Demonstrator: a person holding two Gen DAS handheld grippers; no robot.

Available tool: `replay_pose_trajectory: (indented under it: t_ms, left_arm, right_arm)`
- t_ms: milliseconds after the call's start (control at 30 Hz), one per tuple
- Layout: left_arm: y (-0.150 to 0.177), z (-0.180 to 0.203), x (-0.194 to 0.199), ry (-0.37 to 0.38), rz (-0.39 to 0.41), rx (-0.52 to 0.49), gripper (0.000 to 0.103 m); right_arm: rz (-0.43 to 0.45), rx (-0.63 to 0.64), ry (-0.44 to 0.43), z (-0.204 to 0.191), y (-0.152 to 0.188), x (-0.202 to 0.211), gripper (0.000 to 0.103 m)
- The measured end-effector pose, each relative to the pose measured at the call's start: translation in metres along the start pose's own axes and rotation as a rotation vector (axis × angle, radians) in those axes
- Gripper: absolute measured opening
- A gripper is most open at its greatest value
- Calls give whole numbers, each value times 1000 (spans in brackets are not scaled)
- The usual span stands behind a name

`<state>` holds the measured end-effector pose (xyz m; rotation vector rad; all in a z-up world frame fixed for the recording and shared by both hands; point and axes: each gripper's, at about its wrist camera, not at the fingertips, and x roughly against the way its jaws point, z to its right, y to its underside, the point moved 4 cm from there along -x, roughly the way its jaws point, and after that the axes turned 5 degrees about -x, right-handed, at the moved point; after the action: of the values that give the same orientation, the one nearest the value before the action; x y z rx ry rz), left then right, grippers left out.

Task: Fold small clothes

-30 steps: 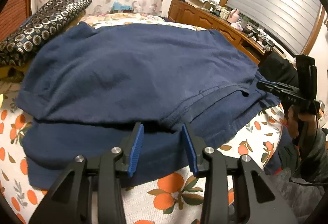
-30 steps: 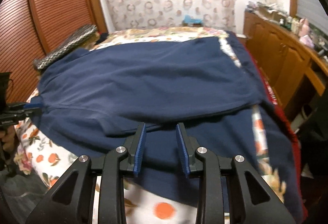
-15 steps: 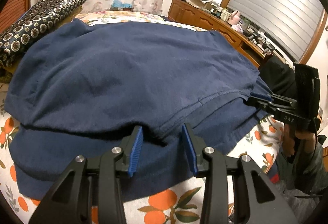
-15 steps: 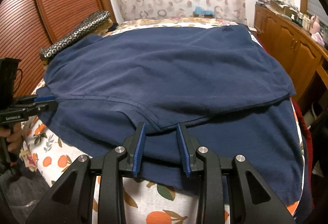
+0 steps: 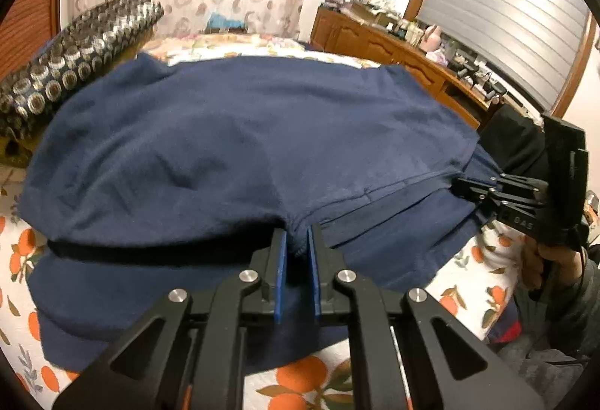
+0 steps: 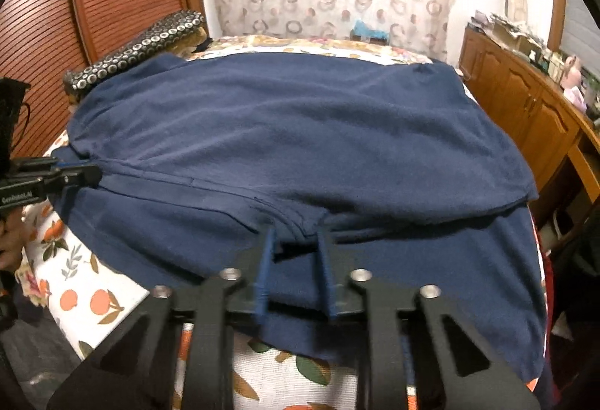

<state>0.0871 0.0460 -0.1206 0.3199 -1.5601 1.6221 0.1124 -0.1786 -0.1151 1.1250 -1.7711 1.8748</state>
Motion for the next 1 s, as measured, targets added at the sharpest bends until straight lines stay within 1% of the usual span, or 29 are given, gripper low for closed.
replay_pose_trajectory:
  t_ms: [67,200,300,367,467,567,633,733,800,833,867,900,933,967,1000]
  left_arm:
    - [-2,5,10,1,22,-14,9]
    - [-6,12,27,7,51,-33,9]
    - [-8,17,36,12,58,-39,9]
    - [-6,18,41,16,56,-38,9]
    - [-3,20,44,1,45,-38,9]
    - [3,17,39,-8,24,-28,10]
    - [5,14,36,-11,12,-23,14]
    - [6,7,43,-24,24,-9,21]
    - [5,-2,51,-46,45,3,41]
    - [4,-8,55,-56,57,10,44]
    - [3,-14,59,-71,64,15,49]
    - [2,-21,61,-93,69,21,58]
    - [1,-31,64,-117,76,35,60]
    - [1,-41,65,-133,78,49,60]
    - [1,-51,67,-149,80,65,60]
  right_arm:
    - [21,0,-11,2,-1,6,6]
    - [71,-12,-42,3,-5,23,5]
    - [91,-12,-56,2,-7,36,5]
    - [94,-7,-69,0,-5,45,5]
    - [86,4,-87,-1,-2,53,5]
    - [61,13,-86,-3,5,54,5]
    - [42,12,-78,-1,10,49,7]
    - [37,-6,-74,1,10,44,9]
    - [41,-1,-62,1,8,44,12]
    - [44,3,-59,3,8,45,16]
    - [46,6,-56,3,7,46,17]
    - [50,10,-54,2,6,46,18]
    - [52,13,-52,2,5,45,22]
    - [54,14,-47,2,5,44,26]
    - [56,13,-43,2,4,43,28]
